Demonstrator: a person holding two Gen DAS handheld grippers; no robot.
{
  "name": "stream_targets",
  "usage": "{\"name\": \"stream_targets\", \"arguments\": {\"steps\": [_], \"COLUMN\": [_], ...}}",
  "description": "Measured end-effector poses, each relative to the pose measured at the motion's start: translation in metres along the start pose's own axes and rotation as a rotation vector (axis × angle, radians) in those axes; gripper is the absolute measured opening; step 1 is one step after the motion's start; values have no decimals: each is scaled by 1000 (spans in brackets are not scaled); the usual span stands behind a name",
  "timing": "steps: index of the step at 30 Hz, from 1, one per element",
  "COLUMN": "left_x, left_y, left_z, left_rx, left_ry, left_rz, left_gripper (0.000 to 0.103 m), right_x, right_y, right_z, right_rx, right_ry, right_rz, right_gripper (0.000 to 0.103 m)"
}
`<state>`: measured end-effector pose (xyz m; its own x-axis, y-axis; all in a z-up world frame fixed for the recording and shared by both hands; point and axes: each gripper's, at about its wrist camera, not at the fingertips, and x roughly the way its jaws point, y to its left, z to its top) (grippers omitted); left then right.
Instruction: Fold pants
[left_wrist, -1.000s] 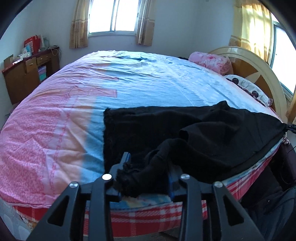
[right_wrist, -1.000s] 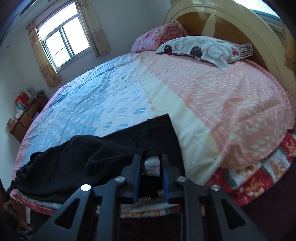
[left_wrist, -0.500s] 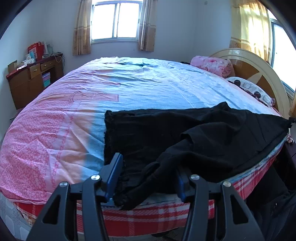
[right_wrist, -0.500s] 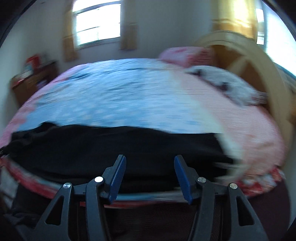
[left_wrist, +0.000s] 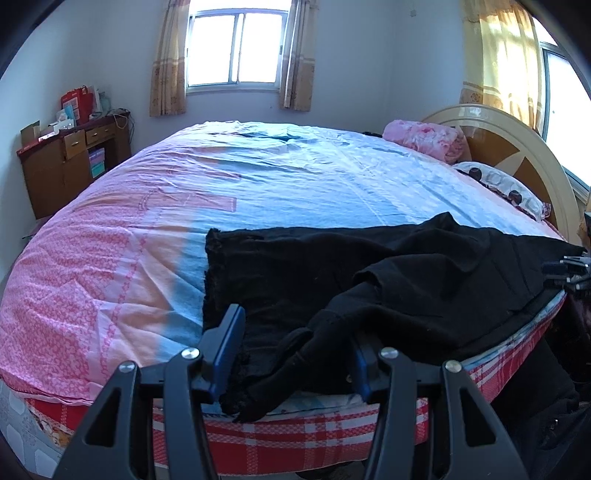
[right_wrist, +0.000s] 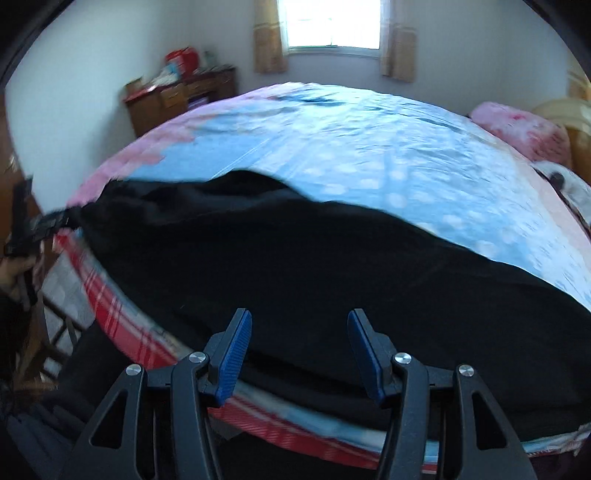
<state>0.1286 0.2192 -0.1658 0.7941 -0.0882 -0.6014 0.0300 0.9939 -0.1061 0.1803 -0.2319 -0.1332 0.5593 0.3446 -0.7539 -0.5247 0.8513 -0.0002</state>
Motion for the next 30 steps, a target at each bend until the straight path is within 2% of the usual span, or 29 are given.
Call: {"name": "stream_targets", "arguments": {"steps": [5, 9, 11, 14, 15, 19, 22, 30], "left_x": [10, 15, 17, 17, 18, 19, 19, 15], "left_y": [-17, -30, -32, -29, -28, -31, -32, -35], "left_z": [-6, -7, -6, -6, -7, -9, -9, -10], "left_rx": [59, 106, 108, 94, 90, 115, 122, 153], "left_ry": [19, 31, 40, 39, 44, 52, 60, 57], "left_rz": [50, 87, 100, 104, 109, 141, 159, 198], "left_gripper": [54, 54, 54, 54, 54, 56, 56, 56], "right_x": [21, 44, 55, 54, 52, 43, 39, 46], "right_y": [33, 37, 36, 34, 33, 30, 32, 37], "right_z": [-5, -12, -17, -19, -18, -17, -20, -32], "right_rx": [-126, -168, -183, -177, -174, -159, -163, -195], "right_ry": [50, 101, 121, 102, 98, 85, 93, 141], "right_rz": [1, -35, -58, -69, -74, -49, -49, -56], "right_gripper": [56, 56, 48, 35, 25, 10, 6, 4]}}
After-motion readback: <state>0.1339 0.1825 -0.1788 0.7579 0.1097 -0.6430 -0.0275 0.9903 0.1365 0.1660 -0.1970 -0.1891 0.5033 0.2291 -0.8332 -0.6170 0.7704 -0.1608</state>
